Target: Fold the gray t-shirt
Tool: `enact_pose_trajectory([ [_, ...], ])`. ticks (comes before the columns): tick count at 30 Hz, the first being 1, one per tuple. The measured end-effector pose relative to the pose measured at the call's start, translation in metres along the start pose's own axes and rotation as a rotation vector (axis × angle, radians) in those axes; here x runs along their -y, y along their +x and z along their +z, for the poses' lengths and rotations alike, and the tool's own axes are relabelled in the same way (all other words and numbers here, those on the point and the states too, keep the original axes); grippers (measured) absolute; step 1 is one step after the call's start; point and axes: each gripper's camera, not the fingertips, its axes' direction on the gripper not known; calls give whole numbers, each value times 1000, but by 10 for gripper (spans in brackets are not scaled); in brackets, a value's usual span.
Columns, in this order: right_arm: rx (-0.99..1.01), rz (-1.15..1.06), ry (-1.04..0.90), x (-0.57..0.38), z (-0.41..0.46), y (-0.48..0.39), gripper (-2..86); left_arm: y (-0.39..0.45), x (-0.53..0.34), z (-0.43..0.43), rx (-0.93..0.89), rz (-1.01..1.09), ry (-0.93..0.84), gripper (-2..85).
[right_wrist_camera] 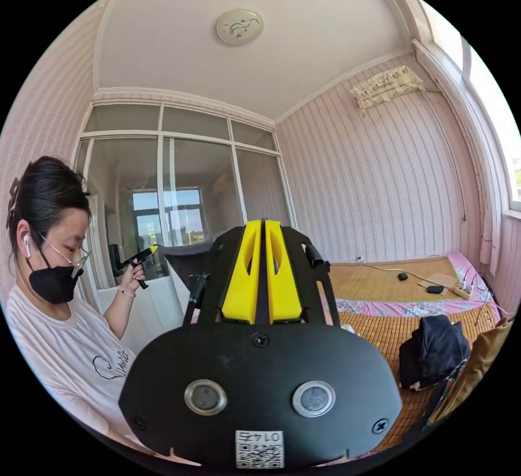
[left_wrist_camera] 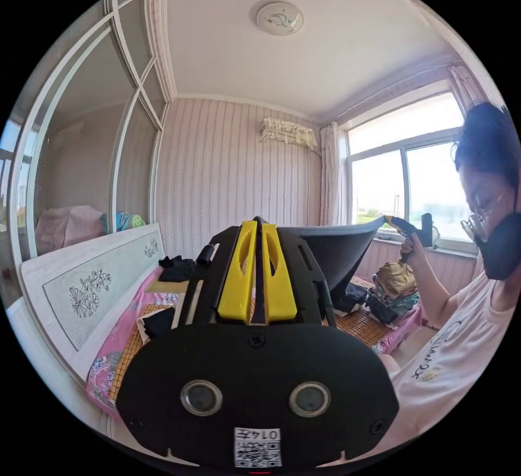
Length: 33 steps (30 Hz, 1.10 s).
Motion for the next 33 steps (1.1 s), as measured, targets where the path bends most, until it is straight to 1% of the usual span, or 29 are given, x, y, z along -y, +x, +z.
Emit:
enact_pose_trajectory([
  [2,7,-60,32,20,-22,-23,6,18,16,-26,13,58,79,-10],
  [4,15,-77,35,33,-29,-29,6,26,28,-37,15,89,130,-10],
  [6,-4,-64,-3,42,-24,-22,6,28,40,-34,24,108,149,-10],
  [7,-20,-31,-54,44,-12,-9,6,24,45,-24,32,106,139,-10],
  [9,-35,48,-171,37,18,19,6,11,48,8,25,74,74,-10],
  [11,-108,158,-335,8,67,66,6,-16,38,81,-11,-11,-116,-10],
  [12,-142,187,-372,-2,79,78,5,-23,32,103,-17,-36,-169,-10],
  [14,-252,280,-500,-42,123,120,5,-47,-3,194,-32,-117,-360,-10],
  [15,-272,301,-519,-50,132,129,6,-50,-13,217,-20,-126,-411,-10],
  [16,-293,338,-547,-60,148,145,6,-53,-33,260,3,-125,-492,-10],
  [17,-292,375,-540,-60,158,158,6,-54,-48,295,23,-118,-533,-10],
  [19,-286,394,-475,-41,167,169,6,-57,-52,335,23,-142,-535,-10],
  [21,-294,344,-375,-11,169,169,6,-64,-38,356,8,-196,-464,-10],
  [23,-283,230,-262,23,166,160,5,-66,-16,368,15,-210,-358,-10],
  [25,-257,172,-224,33,161,155,6,-64,-10,374,10,-188,-315,-10],
  [27,-242,133,-247,22,162,156,6,-63,-19,377,8,-167,-305,-10],
  [30,-300,155,-393,-32,168,173,6,-66,-69,397,-21,-172,-377,-10],
  [32,-360,235,-549,-100,173,197,5,-61,-134,427,-5,-144,-522,-9],
  [33,-381,260,-597,-119,175,204,5,-59,-154,436,0,-139,-568,-9],
])
